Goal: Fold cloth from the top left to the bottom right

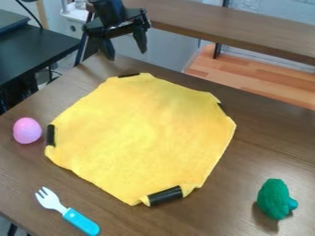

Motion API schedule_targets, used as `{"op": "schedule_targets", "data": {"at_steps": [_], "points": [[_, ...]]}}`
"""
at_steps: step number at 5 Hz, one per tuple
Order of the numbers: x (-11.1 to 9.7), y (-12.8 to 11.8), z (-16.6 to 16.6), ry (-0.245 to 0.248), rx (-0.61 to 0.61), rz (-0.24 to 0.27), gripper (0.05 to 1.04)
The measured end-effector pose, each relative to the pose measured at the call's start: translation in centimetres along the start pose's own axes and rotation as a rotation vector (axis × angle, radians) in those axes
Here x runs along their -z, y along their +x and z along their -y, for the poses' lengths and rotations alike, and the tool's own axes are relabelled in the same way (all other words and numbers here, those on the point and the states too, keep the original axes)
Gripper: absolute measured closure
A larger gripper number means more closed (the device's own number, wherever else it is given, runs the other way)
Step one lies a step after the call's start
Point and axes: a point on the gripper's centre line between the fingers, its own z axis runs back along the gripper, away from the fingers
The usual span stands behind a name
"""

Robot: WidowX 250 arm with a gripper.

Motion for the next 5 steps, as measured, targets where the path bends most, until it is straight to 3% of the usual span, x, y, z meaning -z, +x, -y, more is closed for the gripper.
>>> {"op": "schedule_targets", "data": {"at_steps": [1, 2, 3, 4, 5], "points": [[1.5, -0.7, -0.5, 0.011, -0.002, -0.042, 0.085], [1.5, 0.4, -1.8, 0.007, 0.115, -0.049, 0.085], [-0.2, 3.0, -3.4, -0.043, 0.334, -0.074, 0.085], [-1.6, 5.0, -3.8, -0.092, 0.568, -0.173, 0.085], [-0.5, 5.0, -5.3, -0.074, 0.686, -0.263, 0.085]]}}
